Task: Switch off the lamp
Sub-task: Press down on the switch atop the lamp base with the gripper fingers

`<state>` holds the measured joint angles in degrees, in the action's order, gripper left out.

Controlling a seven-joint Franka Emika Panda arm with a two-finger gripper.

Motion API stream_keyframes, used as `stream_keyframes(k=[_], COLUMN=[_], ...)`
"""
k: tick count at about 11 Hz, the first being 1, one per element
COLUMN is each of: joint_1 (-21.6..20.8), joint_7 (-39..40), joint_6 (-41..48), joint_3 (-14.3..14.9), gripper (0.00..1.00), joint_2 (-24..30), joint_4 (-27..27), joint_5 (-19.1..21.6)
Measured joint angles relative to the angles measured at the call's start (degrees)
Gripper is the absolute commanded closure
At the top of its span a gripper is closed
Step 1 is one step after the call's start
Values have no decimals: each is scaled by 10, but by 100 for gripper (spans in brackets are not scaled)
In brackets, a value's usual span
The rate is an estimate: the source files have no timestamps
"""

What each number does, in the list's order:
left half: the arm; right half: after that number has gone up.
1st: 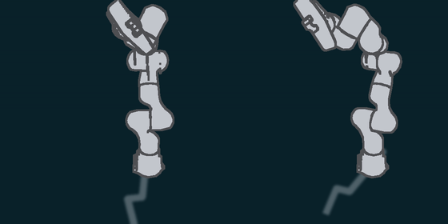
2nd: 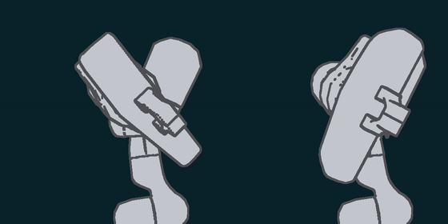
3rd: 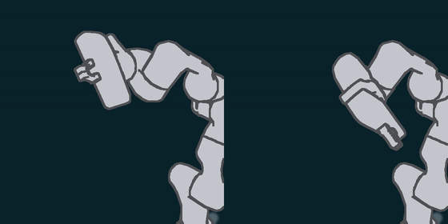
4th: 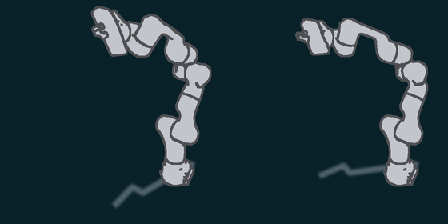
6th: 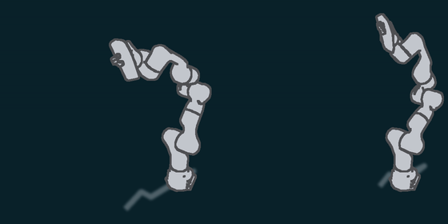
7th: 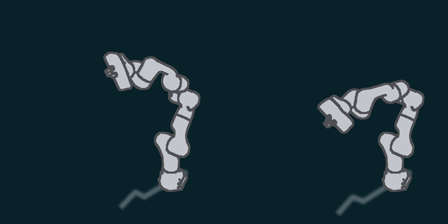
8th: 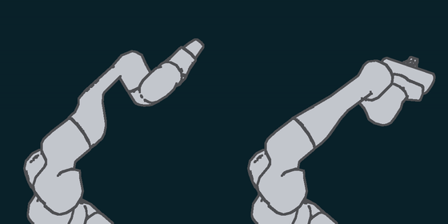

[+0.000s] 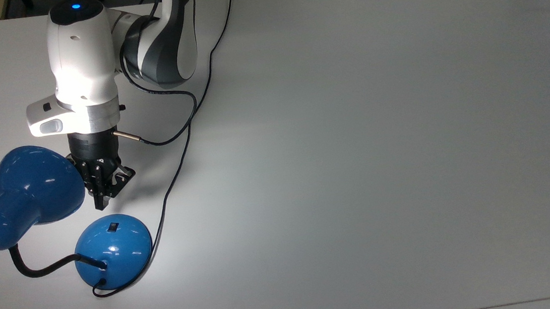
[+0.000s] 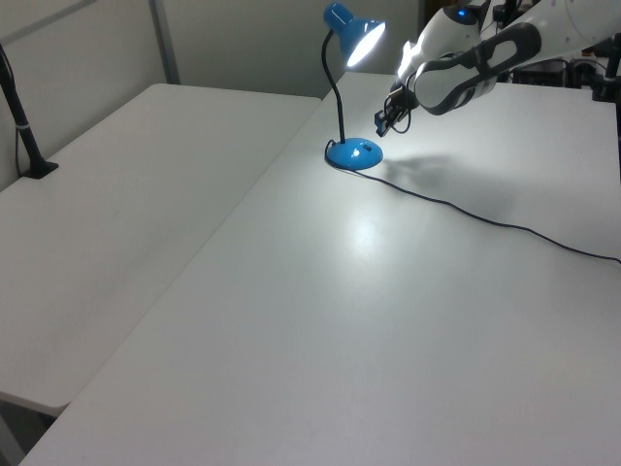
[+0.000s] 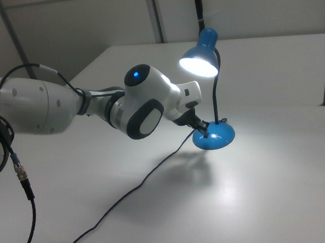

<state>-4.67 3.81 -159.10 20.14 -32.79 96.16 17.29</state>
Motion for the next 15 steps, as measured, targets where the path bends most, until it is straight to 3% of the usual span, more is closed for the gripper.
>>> stream_keyframes(k=[7, 15], joint_1=[-3, -11], joint_7=[-6, 3], joint_6=[0, -2], joint_3=[-8, -7], gripper=[95, 96], joint_2=[-56, -66], joint_4=[-53, -54], joint_5=[3, 1])
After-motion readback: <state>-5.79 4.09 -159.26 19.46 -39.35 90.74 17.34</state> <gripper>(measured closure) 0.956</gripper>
